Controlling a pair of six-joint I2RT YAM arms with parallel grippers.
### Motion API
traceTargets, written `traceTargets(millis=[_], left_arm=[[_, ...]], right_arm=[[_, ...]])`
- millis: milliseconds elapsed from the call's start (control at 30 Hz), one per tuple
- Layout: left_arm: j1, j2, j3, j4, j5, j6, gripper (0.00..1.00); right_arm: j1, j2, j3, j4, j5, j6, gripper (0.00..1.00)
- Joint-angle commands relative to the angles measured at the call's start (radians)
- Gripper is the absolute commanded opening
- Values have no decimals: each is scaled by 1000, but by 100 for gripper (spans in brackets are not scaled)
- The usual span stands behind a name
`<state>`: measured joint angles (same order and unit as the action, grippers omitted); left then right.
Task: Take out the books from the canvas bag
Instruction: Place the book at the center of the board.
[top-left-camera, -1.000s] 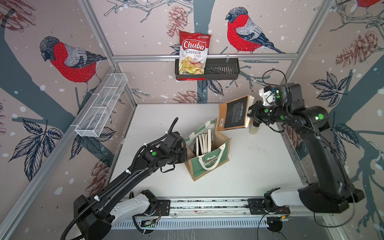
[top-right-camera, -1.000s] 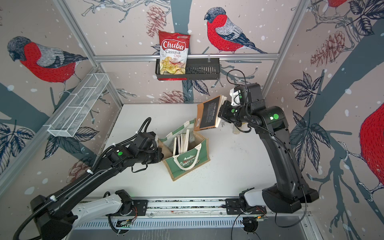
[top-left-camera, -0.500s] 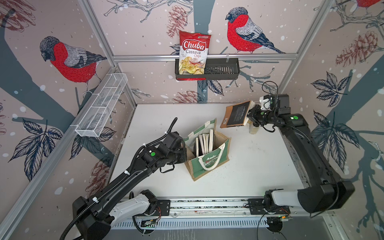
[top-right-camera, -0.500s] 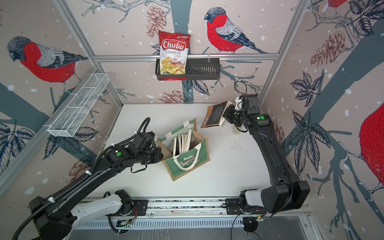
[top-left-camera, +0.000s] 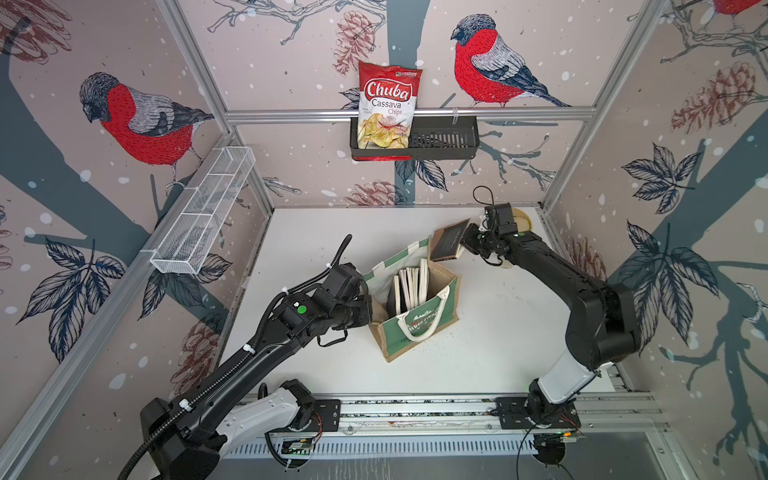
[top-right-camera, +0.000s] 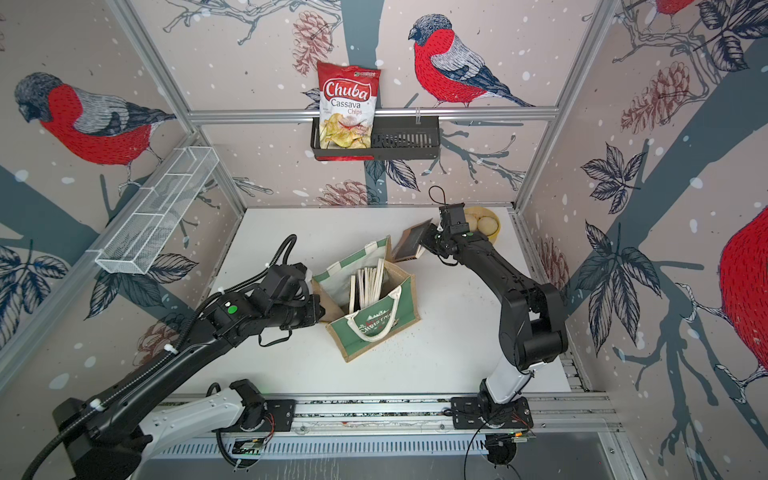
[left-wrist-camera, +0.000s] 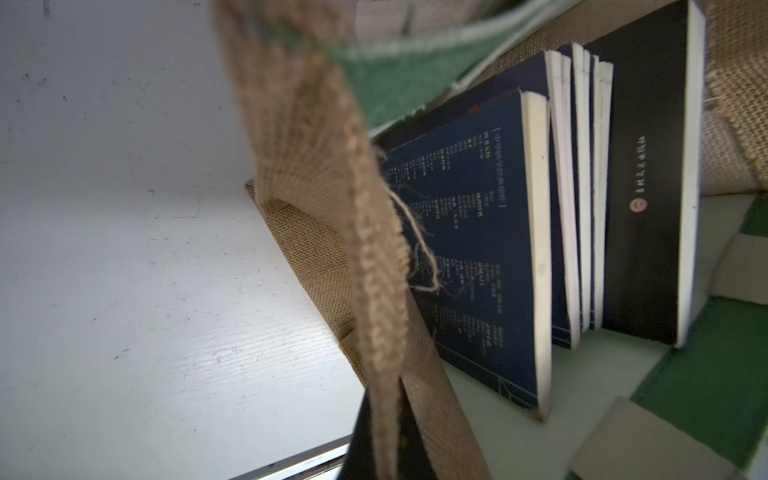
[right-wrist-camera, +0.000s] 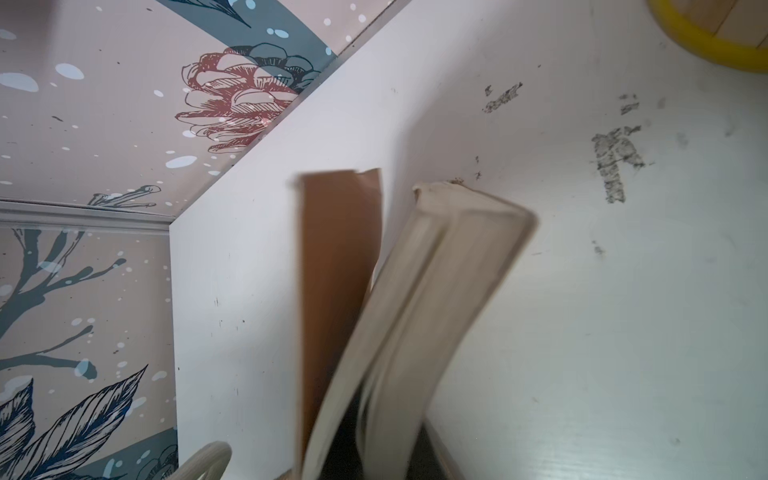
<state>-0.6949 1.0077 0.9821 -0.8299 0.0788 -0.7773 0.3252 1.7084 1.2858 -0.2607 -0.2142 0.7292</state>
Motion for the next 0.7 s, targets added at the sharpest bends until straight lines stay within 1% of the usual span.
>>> traceTargets(millis=[0,133,200,300,333,367,400,500,567,667], left_arm=[[1,-9,10,-38,-25,-1,0],[2,-13,10,-44,-25,-2,0],[1,-15,10,-47,-26,-2,0],[2,-21,10,-54,-33,-1,0],[2,-23,10,-54,-35,0,0],[2,-23,10,-54,-37,0,0],[1,-23,10,-54,-37,0,0],[1,-18,9,-47,-34,1,0],[1,-12,10,-43,-30,2,0],[1,0,43,-40,-24,9,0]], right_arm=[[6,61,-13,138,85,3,1],[13,142,-3,169,101,38,3],[18,171,13,142,128,54,8],[13,180,-9,132,133,87,12],[12,176,-20,124,137,93,17],[10,172,-31,114,141,97,26],[6,167,-40,104,146,100,36],[-6,154,-73,87,144,101,52],[-17,156,-81,71,121,100,60],[-22,162,-71,18,104,82,64]])
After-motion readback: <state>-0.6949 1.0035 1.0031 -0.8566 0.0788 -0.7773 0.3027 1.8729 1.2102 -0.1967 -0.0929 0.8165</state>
